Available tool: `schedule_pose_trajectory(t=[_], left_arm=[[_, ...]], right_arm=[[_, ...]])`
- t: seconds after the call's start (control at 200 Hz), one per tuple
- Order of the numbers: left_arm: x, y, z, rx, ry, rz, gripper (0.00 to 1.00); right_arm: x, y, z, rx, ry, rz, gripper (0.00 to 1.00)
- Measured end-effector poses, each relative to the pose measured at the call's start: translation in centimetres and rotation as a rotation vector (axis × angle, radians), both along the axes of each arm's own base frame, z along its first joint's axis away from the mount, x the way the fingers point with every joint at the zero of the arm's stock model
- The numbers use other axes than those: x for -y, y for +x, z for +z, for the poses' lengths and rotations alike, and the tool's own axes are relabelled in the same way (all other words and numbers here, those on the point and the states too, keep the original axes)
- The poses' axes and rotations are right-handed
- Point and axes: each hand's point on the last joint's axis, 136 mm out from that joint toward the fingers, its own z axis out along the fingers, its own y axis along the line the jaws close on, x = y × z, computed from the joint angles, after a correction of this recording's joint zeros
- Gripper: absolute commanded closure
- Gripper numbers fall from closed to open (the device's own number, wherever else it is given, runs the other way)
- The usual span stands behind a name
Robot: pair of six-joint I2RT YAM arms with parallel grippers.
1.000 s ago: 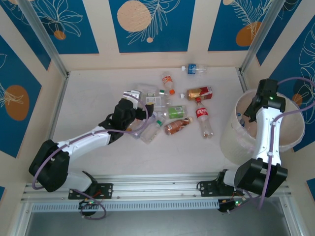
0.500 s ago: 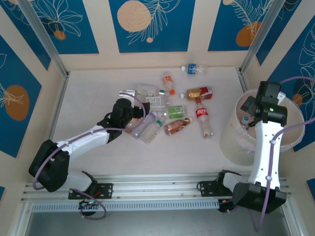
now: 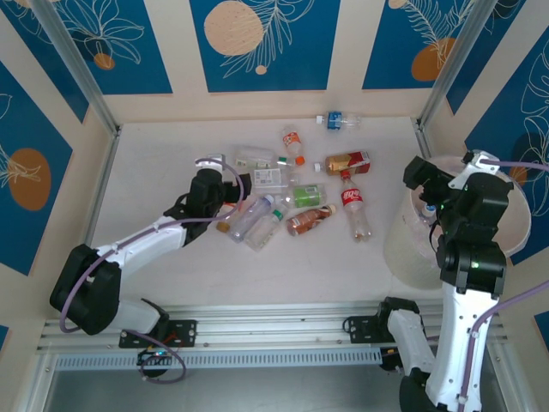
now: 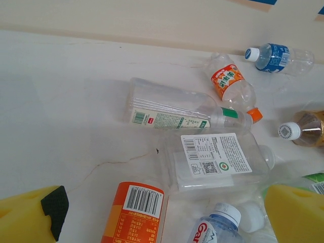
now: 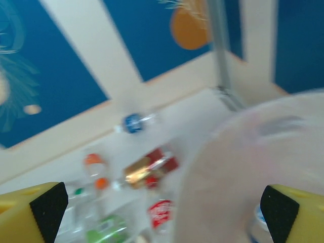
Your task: Put the plastic bottles in the bin
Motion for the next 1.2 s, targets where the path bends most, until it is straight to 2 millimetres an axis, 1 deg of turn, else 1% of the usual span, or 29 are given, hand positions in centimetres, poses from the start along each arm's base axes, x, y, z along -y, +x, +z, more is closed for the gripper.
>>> schedule_pose_trajectory(t=[0.105,0.275,0.395,0.505,0.59,0.68,0.75,0.855,1.005,1.095,1.11,1.13,1.145,1.2], left_arm=[[-0.1,0.1,0.0,-0.007,-0.017,0.003,0.00],[-0.4,-0.2,-0.6,-0.045,-0.034,0.002,0.00],[-1.2,-0.5,-0.9,-0.074,-0.046,0.027,0.00],[-2.0,-0.5,-0.3,-0.069,-0.068,0.051,0.00],[-2.6,-0.6,0.1,-0.064,-0.089,0.072,0.00],[-3.3,-0.7,0.0,-0.072,-0.102,0.090,0.00],[-3.5,-0.7,-0.3,-0.084,-0.107,0.096,0.00],[-3.6,-1.0,-1.0,-0.122,-0.100,0.088,0.00],[-3.7,-1.4,-1.5,-0.162,-0.088,0.083,0.00],[-3.9,-1.5,-1.8,-0.176,-0.088,0.088,0.00],[-3.9,-1.6,-1.9,-0.179,-0.087,0.089,0.00],[-4.0,-1.6,-1.9,-0.182,-0.086,0.091,0.00],[-4.1,-1.6,-2.0,-0.187,-0.087,0.093,0.00],[-4.2,-1.7,-2.2,-0.193,-0.088,0.097,0.00]], right_arm=[[-3.2,0.9,0.7,0.029,0.033,0.181,0.00],[-8.3,2.3,-0.1,-0.021,0.062,0.436,0.00],[-12.0,3.0,-1.6,-0.085,0.042,0.570,0.00],[-15.1,3.2,-3.0,-0.148,-0.008,0.656,0.01],[-17.3,3.2,-4.3,-0.199,-0.082,0.704,0.01],[-19.1,3.6,-6.1,-0.261,-0.174,0.719,0.01],[-19.9,4.1,-7.9,-0.326,-0.235,0.709,0.01],[-20.5,5.3,-10.8,-0.433,-0.303,0.668,0.01],[-21.1,6.7,-15.1,-0.567,-0.322,0.602,0.01],[-20.7,7.4,-17.4,-0.636,-0.321,0.534,0.01],[-20.6,7.5,-18.1,-0.655,-0.314,0.513,0.01],[-20.5,7.5,-18.2,-0.659,-0.310,0.505,0.01],[-20.3,7.7,-19.0,-0.683,-0.302,0.483,0.01],[-19.6,7.9,-20.4,-0.722,-0.281,0.432,0.01]])
